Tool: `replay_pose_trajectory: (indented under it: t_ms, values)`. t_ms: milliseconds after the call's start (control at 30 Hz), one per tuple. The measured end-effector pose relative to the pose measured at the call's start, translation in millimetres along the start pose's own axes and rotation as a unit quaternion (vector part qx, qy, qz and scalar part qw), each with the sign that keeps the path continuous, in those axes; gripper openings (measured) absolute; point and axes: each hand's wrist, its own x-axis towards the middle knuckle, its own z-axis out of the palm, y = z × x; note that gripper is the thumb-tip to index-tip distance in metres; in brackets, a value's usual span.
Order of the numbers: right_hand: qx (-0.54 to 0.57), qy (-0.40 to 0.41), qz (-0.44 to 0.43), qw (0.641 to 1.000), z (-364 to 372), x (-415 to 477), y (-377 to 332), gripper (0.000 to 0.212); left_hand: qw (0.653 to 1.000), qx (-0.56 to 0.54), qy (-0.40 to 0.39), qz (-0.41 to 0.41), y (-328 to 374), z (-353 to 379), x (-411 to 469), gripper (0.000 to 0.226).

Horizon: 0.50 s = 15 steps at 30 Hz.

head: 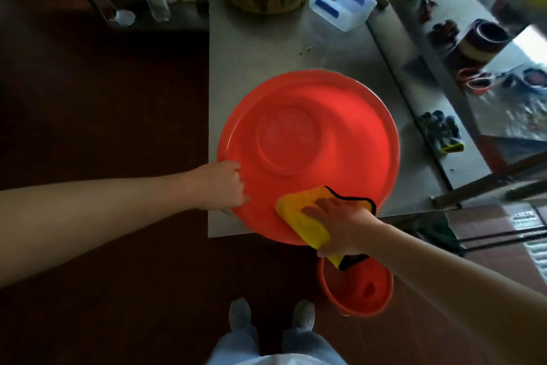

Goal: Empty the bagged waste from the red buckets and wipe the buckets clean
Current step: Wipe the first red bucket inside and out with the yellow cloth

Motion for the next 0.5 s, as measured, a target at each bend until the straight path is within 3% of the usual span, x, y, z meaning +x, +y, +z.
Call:
replay_pose_trajectory:
  t_ms: [167,300,500]
  values:
    - [-0.091,0.057,-0.026,0.994,-12,-7,11,0.088,0.999,0.028,-0.009,0.022,-34,-11,5,0.045]
    - [-0.105,0.066,-0.034,0.992,-20,-8,5,0.083,1.0,0.027,-0.011,-0.01,-47,-14,1,0.04]
    - [-0.073,0.125,-0.03,0.989,-18,-4,-5,0.085,0.99,-0.086,0.031,-0.112,19,-14,27,0.063]
